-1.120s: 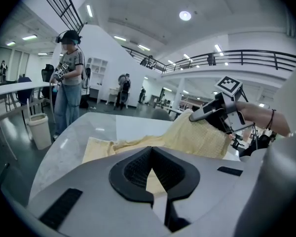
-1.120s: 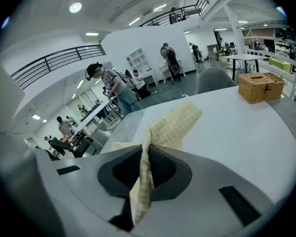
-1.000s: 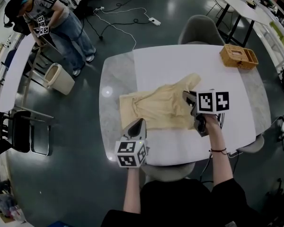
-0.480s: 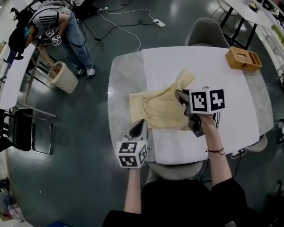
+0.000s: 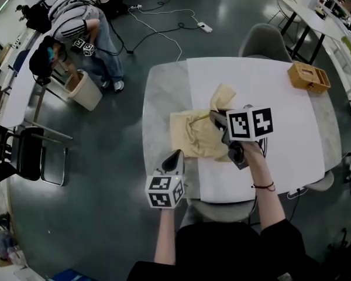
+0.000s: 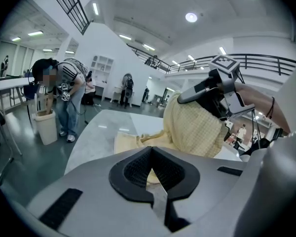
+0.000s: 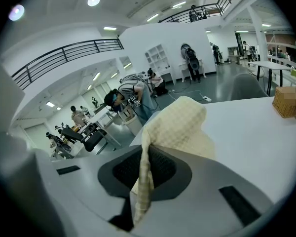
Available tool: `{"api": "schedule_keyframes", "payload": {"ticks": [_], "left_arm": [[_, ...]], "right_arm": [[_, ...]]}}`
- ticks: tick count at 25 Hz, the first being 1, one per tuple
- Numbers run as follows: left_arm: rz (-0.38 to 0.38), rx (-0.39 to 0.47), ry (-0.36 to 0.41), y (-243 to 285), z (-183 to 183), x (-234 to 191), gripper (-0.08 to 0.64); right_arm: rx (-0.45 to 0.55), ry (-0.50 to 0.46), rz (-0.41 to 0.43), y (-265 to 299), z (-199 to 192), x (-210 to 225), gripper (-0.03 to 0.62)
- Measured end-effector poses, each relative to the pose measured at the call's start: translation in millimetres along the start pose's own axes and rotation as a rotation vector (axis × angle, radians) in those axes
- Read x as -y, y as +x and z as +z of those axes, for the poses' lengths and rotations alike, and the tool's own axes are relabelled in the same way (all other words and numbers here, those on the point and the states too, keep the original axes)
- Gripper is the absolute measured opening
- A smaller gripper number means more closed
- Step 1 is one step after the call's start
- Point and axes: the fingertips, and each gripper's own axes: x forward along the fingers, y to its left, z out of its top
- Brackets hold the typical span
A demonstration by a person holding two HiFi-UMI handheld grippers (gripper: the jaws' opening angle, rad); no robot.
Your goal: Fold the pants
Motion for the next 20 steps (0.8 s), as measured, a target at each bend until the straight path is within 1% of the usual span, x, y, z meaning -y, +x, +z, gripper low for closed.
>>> {"api": "schedule_keyframes", "payload": {"ticks": [9, 13, 17, 20], "left_arm": [[0.009, -0.011, -0.017, -6, -7, -13, 0.014], [0.017, -0.017, -0.027, -6, -12, -19, 0.014], [0.026, -0.026, -0.038, -10, -16, -26, 0.014], [0.031, -0.032, -0.048, -11, -19, -31, 0.014]], "right_arm": [[-0.086, -0.023, 0.015, 50, -20, -21, 0.032], [-0.119, -0.009, 0.012, 73, -31, -23, 0.032], [-0.148, 0.013, -0.003, 95, -40, -25, 0.032], [-0.169, 0.024, -0.033, 109, -47, -25, 0.032]]}}
